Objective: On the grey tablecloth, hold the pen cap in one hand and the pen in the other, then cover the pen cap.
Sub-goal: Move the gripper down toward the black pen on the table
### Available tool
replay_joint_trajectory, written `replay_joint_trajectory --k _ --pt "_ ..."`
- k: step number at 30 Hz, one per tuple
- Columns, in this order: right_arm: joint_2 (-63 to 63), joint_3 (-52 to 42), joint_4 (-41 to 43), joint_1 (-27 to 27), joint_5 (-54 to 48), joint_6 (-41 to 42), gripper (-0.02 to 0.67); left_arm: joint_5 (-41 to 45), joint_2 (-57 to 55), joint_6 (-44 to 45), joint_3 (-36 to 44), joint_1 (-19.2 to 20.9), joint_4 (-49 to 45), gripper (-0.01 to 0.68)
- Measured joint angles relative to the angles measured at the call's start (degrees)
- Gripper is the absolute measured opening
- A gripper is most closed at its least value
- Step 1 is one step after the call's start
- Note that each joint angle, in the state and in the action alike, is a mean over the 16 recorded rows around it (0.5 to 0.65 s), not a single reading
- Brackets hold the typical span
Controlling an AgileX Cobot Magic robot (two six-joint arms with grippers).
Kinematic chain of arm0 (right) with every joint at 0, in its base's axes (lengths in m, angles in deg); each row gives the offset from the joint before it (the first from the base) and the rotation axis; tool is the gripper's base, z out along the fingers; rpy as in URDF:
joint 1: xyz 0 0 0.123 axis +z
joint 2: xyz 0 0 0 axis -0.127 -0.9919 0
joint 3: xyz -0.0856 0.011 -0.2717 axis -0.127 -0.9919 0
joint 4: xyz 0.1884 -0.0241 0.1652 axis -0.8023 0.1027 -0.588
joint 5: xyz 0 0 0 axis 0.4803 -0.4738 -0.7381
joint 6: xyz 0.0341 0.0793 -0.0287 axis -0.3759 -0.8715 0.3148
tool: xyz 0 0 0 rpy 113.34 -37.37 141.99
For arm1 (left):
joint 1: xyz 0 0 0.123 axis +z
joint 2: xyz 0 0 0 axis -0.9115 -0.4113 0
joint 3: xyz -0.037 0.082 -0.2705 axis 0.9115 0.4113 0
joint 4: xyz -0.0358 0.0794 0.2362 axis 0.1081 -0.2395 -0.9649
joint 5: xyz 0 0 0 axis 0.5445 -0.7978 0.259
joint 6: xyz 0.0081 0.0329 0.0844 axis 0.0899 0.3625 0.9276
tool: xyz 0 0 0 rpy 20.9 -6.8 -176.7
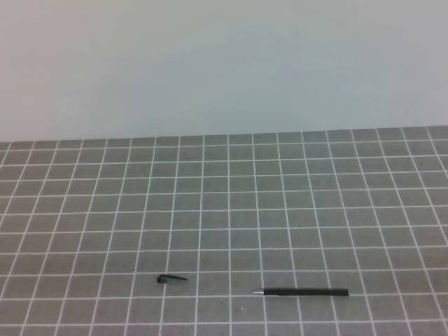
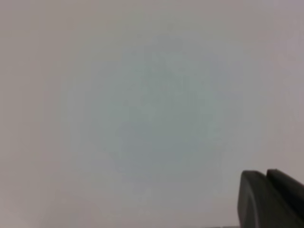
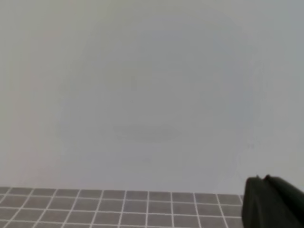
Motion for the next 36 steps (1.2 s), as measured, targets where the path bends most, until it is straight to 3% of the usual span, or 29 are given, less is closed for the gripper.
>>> replay_joint_trajectory --k 10,19,25,36 --pt "-5.94 14.61 -1.52 0.00 -23.28 -0.41 0.004 6.86 -6.30 -0.79 -2.88 0.00 2.26 -0.002" --pt "-22.38 29.45 -6.29 0.00 -32.20 3.15 0.004 12.37 -16.98 5.11 -6.30 0.01 10.47 -0.002" --pt "-36.18 40.44 -15.77 0.00 -41.20 16.02 0.004 14.99 -22.34 15.01 -8.01 0.01 19.84 -0.002" --pt "-65.55 59.67 -37.38 0.93 -69.78 47.05 0.004 22.97 -27.29 42.20 -10.40 0.01 43.45 -0.003"
